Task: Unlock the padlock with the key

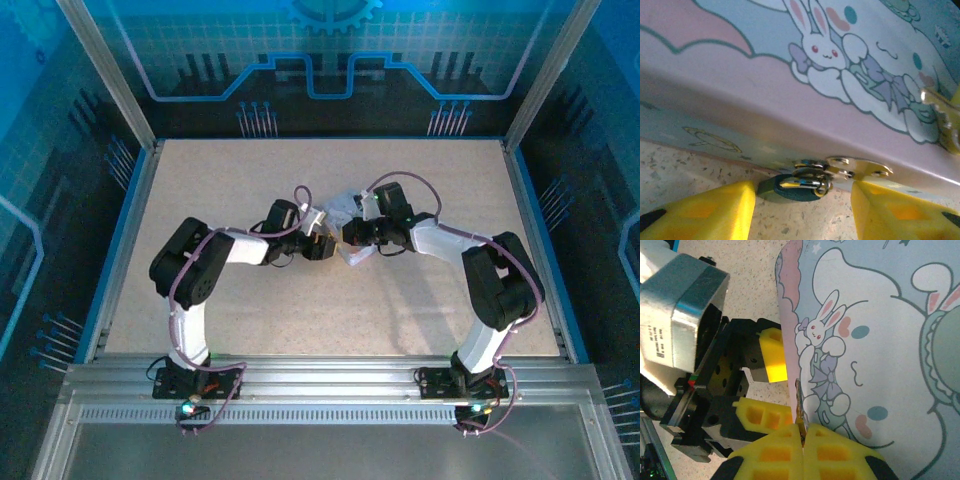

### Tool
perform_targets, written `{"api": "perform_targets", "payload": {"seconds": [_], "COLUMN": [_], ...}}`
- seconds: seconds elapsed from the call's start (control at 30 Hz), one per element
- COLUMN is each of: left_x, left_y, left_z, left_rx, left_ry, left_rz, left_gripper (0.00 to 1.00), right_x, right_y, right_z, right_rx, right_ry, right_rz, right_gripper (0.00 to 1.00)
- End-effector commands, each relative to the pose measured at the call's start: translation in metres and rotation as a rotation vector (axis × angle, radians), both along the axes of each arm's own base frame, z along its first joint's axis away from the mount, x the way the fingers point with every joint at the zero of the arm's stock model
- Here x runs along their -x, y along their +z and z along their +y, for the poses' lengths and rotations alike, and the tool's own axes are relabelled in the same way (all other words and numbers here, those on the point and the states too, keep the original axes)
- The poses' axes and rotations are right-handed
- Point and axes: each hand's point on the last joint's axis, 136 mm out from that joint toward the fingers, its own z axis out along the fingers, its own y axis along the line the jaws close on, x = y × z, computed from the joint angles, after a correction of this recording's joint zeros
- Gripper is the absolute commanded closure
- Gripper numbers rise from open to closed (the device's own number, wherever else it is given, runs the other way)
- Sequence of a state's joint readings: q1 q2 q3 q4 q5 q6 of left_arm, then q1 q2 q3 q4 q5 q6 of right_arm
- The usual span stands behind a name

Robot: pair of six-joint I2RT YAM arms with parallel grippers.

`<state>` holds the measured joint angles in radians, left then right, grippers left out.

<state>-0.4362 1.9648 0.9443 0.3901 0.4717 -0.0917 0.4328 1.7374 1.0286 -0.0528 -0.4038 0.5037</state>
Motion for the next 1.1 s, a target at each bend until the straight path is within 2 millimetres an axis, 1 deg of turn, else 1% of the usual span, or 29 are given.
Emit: {"api": "perform_targets", "payload": {"seconds": [0.0, 0.1, 0.3, 0.63, 0.73, 0.87, 1.07], "left_x": [-0.001, 0.001, 0.007, 0.004, 0.003, 0.003, 0.004], "left_y": [0.004, 0.003, 0.002, 0.004, 0.005, 0.002, 0.001], "left_z": [-0.009, -0.01, -0.017, -0.021, -0.022, -0.022, -0.025], "left_rx": [0.01, 0.004, 0.004, 0.018, 0.019, 0.009, 0.008], "left_ry": [-0.055, -0.063, -0.087, -0.069, -0.069, -0.066, -0.072], "left_rz": [-0.034, -0.031, -0.023, -0.017, -0.019, -0.016, -0.009], "left_gripper": [0.46, 0.47, 0.55, 0.6, 0.6, 0.57, 0.6], "right_x": [0.004, 0.002, 0.002, 0.003, 0.003, 0.003, 0.002], "right_y": [-0.019, -0.016, -0.017, -0.015, -0.016, -0.015, -0.013], "right_z": [-0.006, -0.005, -0.004, -0.004, -0.003, -0.002, -0.001], "right_rx": [0.046, 0.044, 0.042, 0.036, 0.034, 0.031, 0.029], "right_ry": [-0.002, 0.0, 0.001, 0.0, 0.001, 0.003, 0.002], "right_rz": [0.05, 0.044, 0.045, 0.04, 0.041, 0.038, 0.035], "right_gripper": [1.0, 1.0, 1.0, 1.0, 1.0, 1.0, 1.0]}}
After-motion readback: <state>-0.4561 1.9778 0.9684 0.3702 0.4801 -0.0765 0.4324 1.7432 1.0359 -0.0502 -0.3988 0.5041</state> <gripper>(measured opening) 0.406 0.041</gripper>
